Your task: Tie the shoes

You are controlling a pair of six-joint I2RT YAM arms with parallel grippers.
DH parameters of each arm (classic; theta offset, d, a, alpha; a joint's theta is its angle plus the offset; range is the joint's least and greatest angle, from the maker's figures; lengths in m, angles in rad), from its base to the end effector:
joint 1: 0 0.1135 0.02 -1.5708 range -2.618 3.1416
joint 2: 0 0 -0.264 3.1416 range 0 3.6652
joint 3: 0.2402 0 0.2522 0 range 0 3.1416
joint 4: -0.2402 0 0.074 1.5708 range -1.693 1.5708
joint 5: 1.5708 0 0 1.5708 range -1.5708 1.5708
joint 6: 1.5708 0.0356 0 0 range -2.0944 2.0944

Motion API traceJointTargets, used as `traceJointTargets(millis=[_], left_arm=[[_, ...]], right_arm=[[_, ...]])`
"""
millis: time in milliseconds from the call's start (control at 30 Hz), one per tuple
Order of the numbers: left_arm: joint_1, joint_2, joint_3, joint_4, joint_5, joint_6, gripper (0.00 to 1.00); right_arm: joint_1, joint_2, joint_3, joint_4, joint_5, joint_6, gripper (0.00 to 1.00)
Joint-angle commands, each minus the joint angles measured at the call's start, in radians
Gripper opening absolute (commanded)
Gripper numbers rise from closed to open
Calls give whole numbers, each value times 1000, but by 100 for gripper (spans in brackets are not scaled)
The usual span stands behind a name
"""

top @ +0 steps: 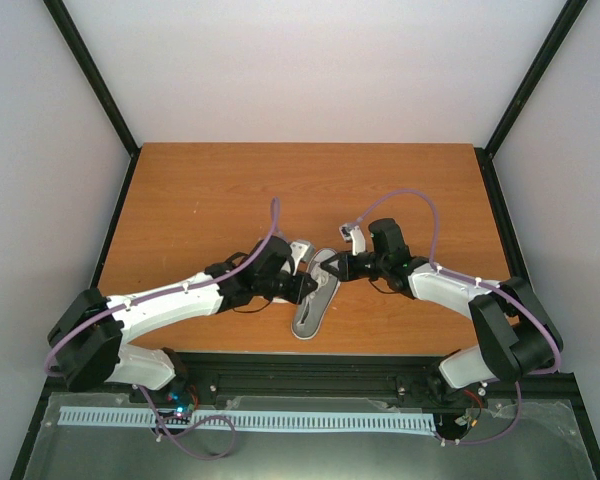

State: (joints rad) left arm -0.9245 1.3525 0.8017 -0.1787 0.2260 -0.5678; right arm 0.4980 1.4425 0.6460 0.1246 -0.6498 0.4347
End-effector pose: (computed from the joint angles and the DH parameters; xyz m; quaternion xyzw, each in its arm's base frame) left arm 0.1647 -0.2315 0.2217 0.2062 0.8844 -0.3510 0.2281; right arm 0.2361 0.1529 0.1784 -0.1656 0.8488 0.4419 0.2385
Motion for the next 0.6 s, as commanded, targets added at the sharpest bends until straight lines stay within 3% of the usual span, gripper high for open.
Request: traceJointTargets(millis=[0,200,333,433,567], left_arm=[[-47,31,51,61,5,17,1],[-76,82,44,67,38,91,2],[-87,110,16,55,64,132,9],[-89,119,-18,54,91,162,23],[-86,0,-91,63,-24,158,63]], right_arm=[[5,3,7,24,25,13,3],[5,12,11,18,34,12,3],[5,13,15,19,33,10,3],[5,13,19,15,27,6,3],[5,12,20,2,22,-11,3]])
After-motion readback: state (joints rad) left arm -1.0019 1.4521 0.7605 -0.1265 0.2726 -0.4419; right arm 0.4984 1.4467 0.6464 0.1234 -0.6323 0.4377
